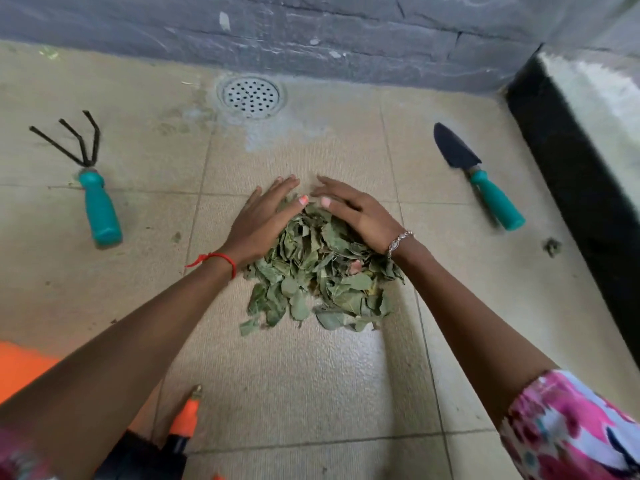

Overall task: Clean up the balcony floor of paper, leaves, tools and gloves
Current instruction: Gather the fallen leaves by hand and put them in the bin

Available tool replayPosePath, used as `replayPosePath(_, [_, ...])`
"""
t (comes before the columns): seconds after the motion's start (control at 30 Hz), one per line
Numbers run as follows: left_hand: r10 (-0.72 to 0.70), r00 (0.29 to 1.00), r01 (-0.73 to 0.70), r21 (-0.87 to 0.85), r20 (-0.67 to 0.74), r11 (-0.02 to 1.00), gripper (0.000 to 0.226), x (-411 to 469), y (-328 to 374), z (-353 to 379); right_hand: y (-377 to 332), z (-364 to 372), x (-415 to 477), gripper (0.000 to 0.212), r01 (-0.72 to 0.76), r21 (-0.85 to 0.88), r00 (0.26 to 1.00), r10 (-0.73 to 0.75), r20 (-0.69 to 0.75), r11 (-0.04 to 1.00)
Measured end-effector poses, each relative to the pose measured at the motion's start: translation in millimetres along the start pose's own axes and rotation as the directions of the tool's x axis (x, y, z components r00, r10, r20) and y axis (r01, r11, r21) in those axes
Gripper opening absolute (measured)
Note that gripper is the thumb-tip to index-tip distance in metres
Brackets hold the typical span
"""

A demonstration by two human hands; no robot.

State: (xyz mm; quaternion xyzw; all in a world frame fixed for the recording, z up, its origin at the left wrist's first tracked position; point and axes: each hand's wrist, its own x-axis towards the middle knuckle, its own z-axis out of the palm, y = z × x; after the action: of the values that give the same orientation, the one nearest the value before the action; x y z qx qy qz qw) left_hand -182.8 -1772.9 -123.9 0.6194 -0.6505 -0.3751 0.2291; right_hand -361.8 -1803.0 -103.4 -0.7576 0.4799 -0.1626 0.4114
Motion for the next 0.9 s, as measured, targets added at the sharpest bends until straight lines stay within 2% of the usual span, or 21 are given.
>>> replayPosePath(0.1, [0.068, 0.997, -0.068, 0.019, -0.019, 0.998, 0.07, 0.4, -0.2, 2.8, -2.6, 0.4, -13.4, 0.043, -0.052, -0.037, 0.997, 0.054, 0.061, 0.998])
replayPosePath(0.13, [0.077, 0.997, -0.077, 0.007, -0.007, 0.997, 0.071, 2.4, -0.4, 5.9, -2.5, -1.2, -20.3, 0.041, -0.054, -0.005, 0.998, 0.055, 0.016, 0.999])
replayPosePath(0.2, [0.067, 0.997, -0.067, -0.029, 0.024, 0.997, 0.077, 5.7, -2.0, 10.2, -5.1, -7.5, -36.5, 0.036, -0.024, 0.071, 0.969, 0.041, -0.243, 0.997])
replayPosePath(0.23, [0.074, 0.996, -0.072, -0.046, 0.045, 0.996, 0.081, 7.0, -0.2, 14.4, 1.0, -11.2, -45.2, 0.038, -0.04, 0.08, 0.919, 0.068, -0.388, 0.996])
replayPosePath(0.27, [0.083, 0.995, -0.079, -0.061, 0.062, 0.995, 0.082, 7.7, 2.8, 18.1, 8.9, -13.7, -52.9, 0.044, -0.094, 0.084, 0.867, 0.123, -0.483, 0.992])
replayPosePath(0.3, [0.094, 0.993, -0.089, -0.069, 0.077, 0.994, 0.081, 7.4, 8.5, 23.1, 17.2, -14.5, -61.1, 0.053, -0.178, 0.069, 0.837, 0.188, -0.513, 0.982])
replayPosePath(0.33, [0.091, 0.992, -0.085, -0.076, 0.082, 0.994, 0.078, 6.6, 14.2, 27.0, 23.6, -12.8, -68.0, 0.059, -0.249, 0.01, 0.847, 0.223, -0.483, 0.968])
replayPosePath(0.4, [0.103, 0.993, -0.097, -0.108, 0.055, 0.989, 0.065, 6.7, 23.8, 32.5, 31.8, -4.6, -80.2, 0.062, -0.242, -0.095, 0.93, 0.202, -0.308, 0.966])
replayPosePath(0.43, [0.117, 0.992, -0.11, -0.132, 0.043, 0.985, 0.06, 6.8, 26.1, 33.7, 31.4, -3.0, -84.6, 0.056, -0.2, -0.057, 0.951, 0.179, -0.252, 0.978])
replayPosePath(0.47, [0.126, 0.991, -0.117, -0.169, 0.049, 0.979, 0.06, 6.7, 28.7, 35.0, 30.3, -5.8, -90.2, 0.049, -0.169, 0.034, 0.947, 0.172, -0.271, 0.985])
replayPosePath(0.5, [0.127, 0.99, -0.112, -0.205, 0.062, 0.972, 0.064, 6.5, 29.7, 35.0, 30.7, -11.2, -95.6, 0.043, -0.15, 0.114, 0.907, 0.182, -0.381, 0.982])
replayPosePath(0.53, [0.123, 0.989, -0.103, -0.222, 0.078, 0.97, 0.068, 5.5, 31.0, 34.5, 34.7, -17.8, -101.8, 0.038, -0.15, 0.142, 0.813, 0.204, -0.545, 0.978])
replayPosePath(0.6, [0.139, 0.986, -0.116, -0.212, 0.096, 0.97, 0.069, 3.7, 35.7, 36.6, 50.2, -33.1, -119.2, 0.025, -0.271, 0.125, 0.524, 0.255, -0.813, 0.954])
replayPosePath(0.63, [0.155, 0.983, -0.133, -0.194, 0.102, 0.972, 0.067, 2.6, 38.3, 39.1, 59.3, -40.4, -128.7, 0.022, -0.369, 0.132, 0.391, 0.282, -0.876, 0.92])
replayPosePath(0.67, [0.169, 0.98, -0.148, -0.181, 0.104, 0.972, 0.066, 1.8, 39.9, 40.7, 69.5, -47.5, -136.1, 0.023, -0.46, 0.153, 0.292, 0.312, -0.904, 0.875])
replayPosePath(0.7, [0.18, 0.978, -0.16, -0.172, 0.106, 0.972, 0.065, 1.4, 40.9, 41.7, 77.9, -54.3, -141.4, 0.027, -0.532, 0.177, 0.23, 0.343, -0.911, 0.828])
replayPosePath(0.73, [0.191, 0.975, -0.171, -0.167, 0.114, 0.971, 0.063, 1.5, 42.8, 43.4, 86.0, -61.9, -146.9, 0.033, -0.587, 0.191, 0.206, 0.373, -0.905, 0.787])
replayPosePath(0.8, [0.204, 0.972, -0.183, -0.164, 0.12, 0.969, 0.052, 2.1, 43.9, 45.7, 103.2, -73.9, -152.5, 0.047, -0.649, 0.181, 0.258, 0.437, -0.862, 0.739])
replayPosePath(0.9, [0.189, 0.974, -0.168, -0.157, 0.128, 0.973, 0.047, 2.4, 44.1, 44.8, 122.8, -82.2, -156.3, 0.057, -0.725, 0.054, 0.4, 0.484, -0.778, 0.687])
